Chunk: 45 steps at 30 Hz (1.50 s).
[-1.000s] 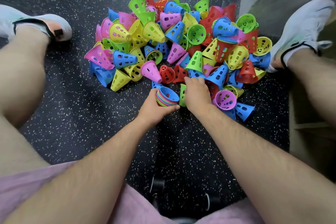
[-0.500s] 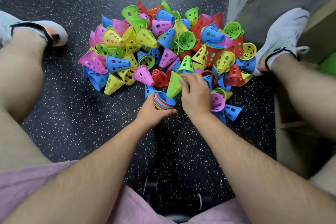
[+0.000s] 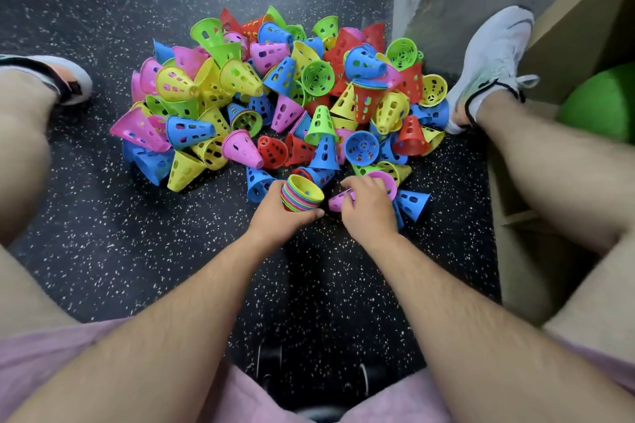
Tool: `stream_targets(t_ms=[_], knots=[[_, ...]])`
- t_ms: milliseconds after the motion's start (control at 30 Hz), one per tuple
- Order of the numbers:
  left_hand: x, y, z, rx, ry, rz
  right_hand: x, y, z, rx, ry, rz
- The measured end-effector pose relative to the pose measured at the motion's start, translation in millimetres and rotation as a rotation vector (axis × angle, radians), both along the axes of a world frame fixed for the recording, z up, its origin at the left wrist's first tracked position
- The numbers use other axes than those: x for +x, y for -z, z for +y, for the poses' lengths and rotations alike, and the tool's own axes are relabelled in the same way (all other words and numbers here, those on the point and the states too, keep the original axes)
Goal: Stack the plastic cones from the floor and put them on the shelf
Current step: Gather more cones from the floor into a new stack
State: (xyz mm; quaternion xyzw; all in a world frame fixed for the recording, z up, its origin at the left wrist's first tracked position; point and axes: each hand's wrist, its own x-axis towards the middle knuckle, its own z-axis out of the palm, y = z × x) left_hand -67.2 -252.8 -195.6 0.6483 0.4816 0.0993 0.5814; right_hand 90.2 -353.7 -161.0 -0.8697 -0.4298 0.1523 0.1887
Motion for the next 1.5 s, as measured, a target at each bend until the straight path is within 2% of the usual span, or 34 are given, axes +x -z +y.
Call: stream_targets(t_ms=[67, 200, 333, 433, 533, 600, 700, 900, 1133, 1233, 1333, 1400, 1467, 1500], knots=[[-1, 4, 1, -0.002, -0.002, 0.02, 2, 3, 1, -0.057, 0.001, -0.066], [-4, 6, -3, -0.019, 0.018, 0.046, -1, 14, -5, -0.243, -0.143, -0.265], [-3, 9, -9, -0.024, 0.056, 0.072, -6, 21, -11, -0.179, 0.053, -0.354], [-2, 13, -14, -0.022, 0.083, 0.089, -14, 24, -19, -0.2, 0.146, -0.215], [1, 14, -20, -0.025, 0.101, 0.104, -21, 26, -26, -0.181, 0.401, -0.005], [4, 13, -24, -0.028, 0.11, 0.094, -22, 27, -27, -0.149, 0.481, 0.048], [8, 11, -26, -0.02, 0.117, 0.08, -14, 29, -21, -0.088, 0.478, 0.062], [5, 11, -23, -0.008, 0.107, 0.095, -8, 35, -19, 0.05, 0.416, 0.132], [-14, 8, -18, -0.011, 0.044, 0.102, -21, 21, -22, 0.192, 0.192, 0.178], [-18, 7, -16, -0.01, 0.034, 0.093, -24, 15, -14, 0.251, 0.181, 0.185], [-22, 7, -16, -0.006, 0.015, 0.067, -28, 11, -8, 0.239, -0.088, 0.148], [-25, 9, -15, 0.004, 0.006, 0.051, -32, 10, -4, 0.169, -0.27, 0.194], [-29, 10, -12, -0.002, -0.009, 0.046, -29, 8, 6, 0.166, -0.271, 0.189], [-31, 10, -10, -0.007, -0.009, 0.05, -25, 9, 13, 0.178, -0.265, 0.122]])
